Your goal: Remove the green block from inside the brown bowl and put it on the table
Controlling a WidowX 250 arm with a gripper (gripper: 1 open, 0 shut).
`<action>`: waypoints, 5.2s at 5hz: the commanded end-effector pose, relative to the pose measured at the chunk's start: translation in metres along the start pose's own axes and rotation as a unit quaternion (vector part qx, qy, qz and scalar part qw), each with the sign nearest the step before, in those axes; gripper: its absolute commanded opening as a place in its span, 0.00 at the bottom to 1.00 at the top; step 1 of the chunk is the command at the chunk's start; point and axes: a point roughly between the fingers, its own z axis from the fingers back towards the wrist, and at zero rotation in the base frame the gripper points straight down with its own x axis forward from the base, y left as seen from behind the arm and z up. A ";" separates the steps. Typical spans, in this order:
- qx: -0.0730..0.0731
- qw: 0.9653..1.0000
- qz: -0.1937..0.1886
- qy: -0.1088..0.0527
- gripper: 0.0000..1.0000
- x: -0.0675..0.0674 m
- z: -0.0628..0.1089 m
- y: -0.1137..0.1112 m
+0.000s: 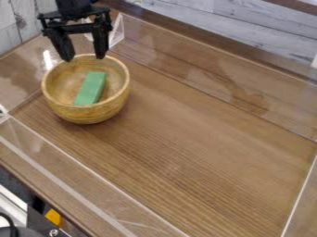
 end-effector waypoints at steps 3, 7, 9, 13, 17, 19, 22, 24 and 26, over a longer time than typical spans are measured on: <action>0.015 1.000 -0.008 -0.024 1.00 -0.002 0.002 0.002; 0.023 1.000 -0.004 -0.021 1.00 -0.001 -0.016 0.001; 0.027 0.999 0.000 -0.020 1.00 0.001 -0.024 0.001; 0.035 0.999 0.009 -0.022 1.00 0.005 -0.042 0.002; 0.018 0.999 0.009 -0.032 0.00 0.003 -0.021 -0.004; 0.011 0.999 0.012 -0.031 0.00 0.001 -0.011 -0.005; 0.001 1.000 0.013 -0.029 0.00 -0.001 0.006 -0.009; -0.003 0.999 0.013 -0.030 0.00 -0.003 0.014 -0.011; -0.005 0.999 0.014 -0.032 0.00 -0.004 0.018 -0.013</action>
